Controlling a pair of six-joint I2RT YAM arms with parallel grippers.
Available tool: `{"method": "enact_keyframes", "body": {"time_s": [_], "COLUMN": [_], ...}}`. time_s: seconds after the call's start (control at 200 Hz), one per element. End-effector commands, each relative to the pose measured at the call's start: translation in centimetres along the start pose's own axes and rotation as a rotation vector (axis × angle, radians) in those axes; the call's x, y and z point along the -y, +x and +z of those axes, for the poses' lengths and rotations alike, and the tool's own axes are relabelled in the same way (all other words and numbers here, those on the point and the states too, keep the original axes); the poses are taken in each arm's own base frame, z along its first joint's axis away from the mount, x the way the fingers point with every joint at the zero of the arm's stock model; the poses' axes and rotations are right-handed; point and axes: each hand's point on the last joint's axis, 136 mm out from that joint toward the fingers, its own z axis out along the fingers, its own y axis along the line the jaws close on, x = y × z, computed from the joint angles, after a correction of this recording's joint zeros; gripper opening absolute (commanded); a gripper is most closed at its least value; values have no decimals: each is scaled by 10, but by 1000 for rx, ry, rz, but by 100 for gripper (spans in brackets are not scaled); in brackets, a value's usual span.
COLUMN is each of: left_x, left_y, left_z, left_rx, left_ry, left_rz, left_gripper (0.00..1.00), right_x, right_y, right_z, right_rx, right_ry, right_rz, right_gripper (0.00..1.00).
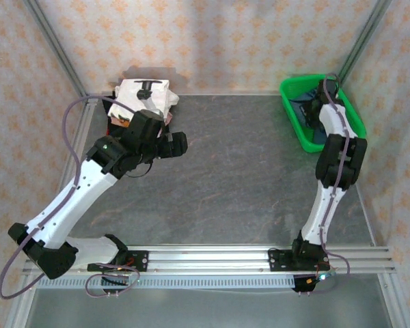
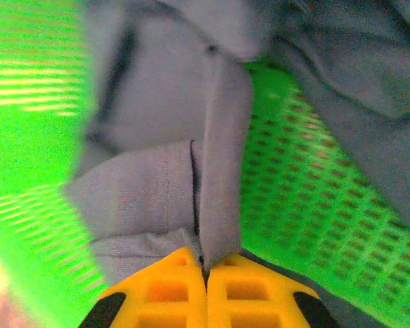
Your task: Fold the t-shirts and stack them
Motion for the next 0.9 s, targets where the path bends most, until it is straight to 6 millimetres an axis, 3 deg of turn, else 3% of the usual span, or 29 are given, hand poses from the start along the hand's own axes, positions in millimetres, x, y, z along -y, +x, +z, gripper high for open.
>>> {"method": "enact_keyframes", "body": {"time_s": [0.0, 0.105, 0.25, 0.4, 0.56, 0.676, 0.896], "left_x": [7, 16, 29, 45, 38, 22, -4], "left_y": [-13, -19, -41, -81, -122, -152, -190], "left_z": [7, 13, 15, 0, -20, -42, -97], "left_rx": [39, 40, 66, 145, 246, 331, 486], "left_ry": [25, 47, 108, 173, 161, 150, 88], "left_rz": [-18, -6, -39, -53, -39, -73, -57], "left_gripper": [100, 100, 100, 100, 100, 100, 100], "right_x": [-69, -92, -131, -198, -262, -281, -295], "right_y": [-32, -28, -31, -19, 29, 57, 60], "right_z": [-82, -123, -198, -309, -426, -497, -571], "right_rx": [209, 250, 302, 283, 111, 62, -50], "right_ry": [-241, -332, -502, -797, -1097, -1273, -1555], "right_rz": [-7, -32, -74, -175, -304, -338, -188], "right_gripper": [0, 0, 0, 0, 0, 0, 0]}}
